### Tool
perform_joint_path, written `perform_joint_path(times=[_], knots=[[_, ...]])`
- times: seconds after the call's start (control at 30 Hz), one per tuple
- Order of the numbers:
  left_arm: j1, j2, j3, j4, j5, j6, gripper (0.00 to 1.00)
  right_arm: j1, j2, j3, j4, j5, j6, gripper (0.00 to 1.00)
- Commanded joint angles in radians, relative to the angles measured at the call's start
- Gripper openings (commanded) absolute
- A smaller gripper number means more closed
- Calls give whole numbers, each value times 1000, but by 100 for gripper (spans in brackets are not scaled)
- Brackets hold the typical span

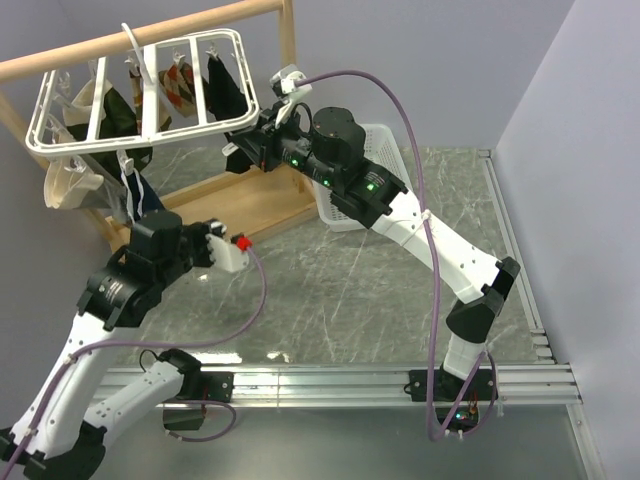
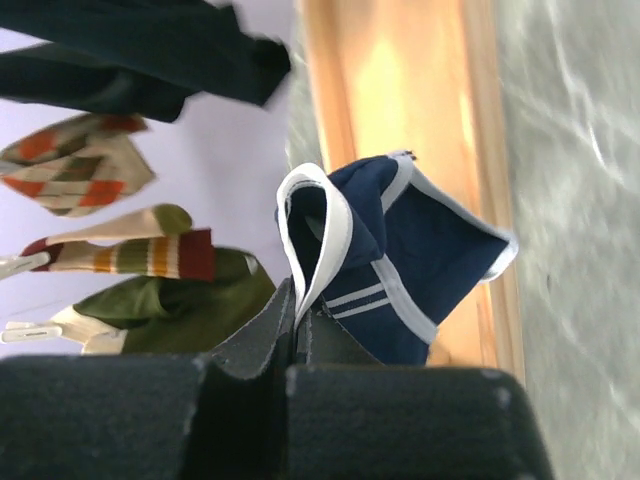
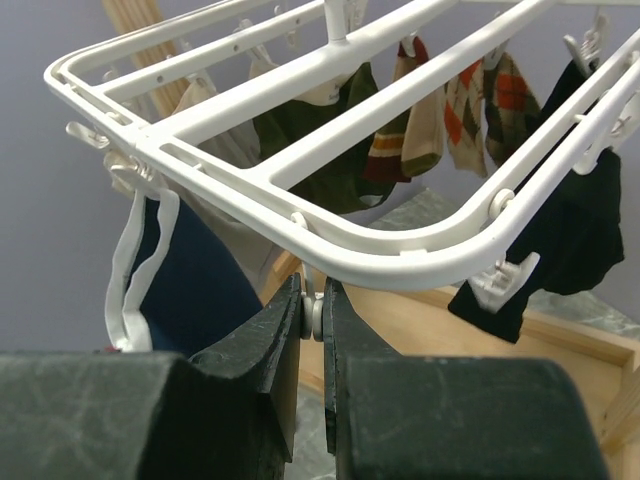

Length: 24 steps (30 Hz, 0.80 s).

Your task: Clip the underwear to the hanger

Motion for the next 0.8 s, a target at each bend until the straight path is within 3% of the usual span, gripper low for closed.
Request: perform_joint_path(times=[0.0, 0.1, 0.3, 0.77], knots=[[1, 78, 108, 196, 55, -199, 0, -7, -31, -17, -31, -31, 36, 0], [-1, 129, 193, 259, 90, -327, 0, -6, -38, -26, -32, -48, 53, 0], [-1, 195, 273, 285, 125, -442, 0, -6, -50, -38, -31, -68, 47, 0], [1, 241, 330, 230, 71, -413, 0, 0, -71, -57, -55, -85, 7, 0]])
